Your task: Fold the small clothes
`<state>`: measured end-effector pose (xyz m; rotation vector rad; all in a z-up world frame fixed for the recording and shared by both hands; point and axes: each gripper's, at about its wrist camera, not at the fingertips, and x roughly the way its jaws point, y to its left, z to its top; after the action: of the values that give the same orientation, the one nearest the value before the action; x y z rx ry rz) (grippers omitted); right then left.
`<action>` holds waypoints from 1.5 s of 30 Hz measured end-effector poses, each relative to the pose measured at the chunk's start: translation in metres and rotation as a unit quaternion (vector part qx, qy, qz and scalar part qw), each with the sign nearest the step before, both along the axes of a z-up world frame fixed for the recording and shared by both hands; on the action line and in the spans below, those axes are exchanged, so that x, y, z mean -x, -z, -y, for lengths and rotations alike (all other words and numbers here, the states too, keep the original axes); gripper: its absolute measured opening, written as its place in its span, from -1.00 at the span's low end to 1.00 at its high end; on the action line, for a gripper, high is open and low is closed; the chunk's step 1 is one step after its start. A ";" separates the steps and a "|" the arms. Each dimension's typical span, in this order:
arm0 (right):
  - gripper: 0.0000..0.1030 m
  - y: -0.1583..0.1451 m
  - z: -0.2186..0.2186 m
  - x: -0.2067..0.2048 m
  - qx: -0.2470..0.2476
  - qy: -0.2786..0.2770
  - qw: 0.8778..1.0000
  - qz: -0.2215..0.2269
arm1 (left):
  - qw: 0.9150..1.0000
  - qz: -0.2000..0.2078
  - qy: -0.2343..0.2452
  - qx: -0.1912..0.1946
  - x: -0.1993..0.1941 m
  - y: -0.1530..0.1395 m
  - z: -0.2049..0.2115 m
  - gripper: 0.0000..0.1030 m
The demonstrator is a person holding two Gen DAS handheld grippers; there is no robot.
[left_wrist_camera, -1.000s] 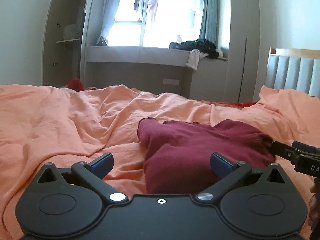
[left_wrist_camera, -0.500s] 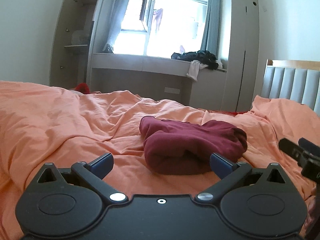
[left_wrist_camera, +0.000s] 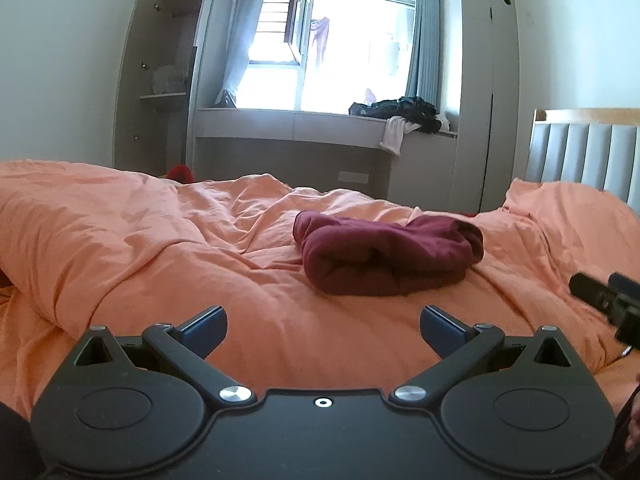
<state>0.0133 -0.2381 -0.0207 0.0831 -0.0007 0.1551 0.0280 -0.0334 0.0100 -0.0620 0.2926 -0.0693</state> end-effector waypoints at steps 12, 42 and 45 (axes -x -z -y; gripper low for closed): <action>1.00 0.006 -0.009 0.001 0.024 -0.014 1.000 -0.008 | 1.000 -0.016 -0.010 0.002 -0.001 0.016 0.001 0.99; 1.00 0.011 -0.015 -0.007 0.044 -0.008 0.999 -0.019 | 1.000 -0.026 -0.009 0.009 -0.007 0.020 0.003 0.99; 1.00 0.011 -0.015 -0.007 0.044 -0.008 0.999 -0.019 | 1.000 -0.027 -0.009 0.009 -0.007 0.021 0.003 0.99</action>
<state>0.0205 -0.2227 -0.0314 -0.0025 0.0457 0.1695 0.0348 -0.0362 -0.0111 -0.0848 0.3444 -0.0518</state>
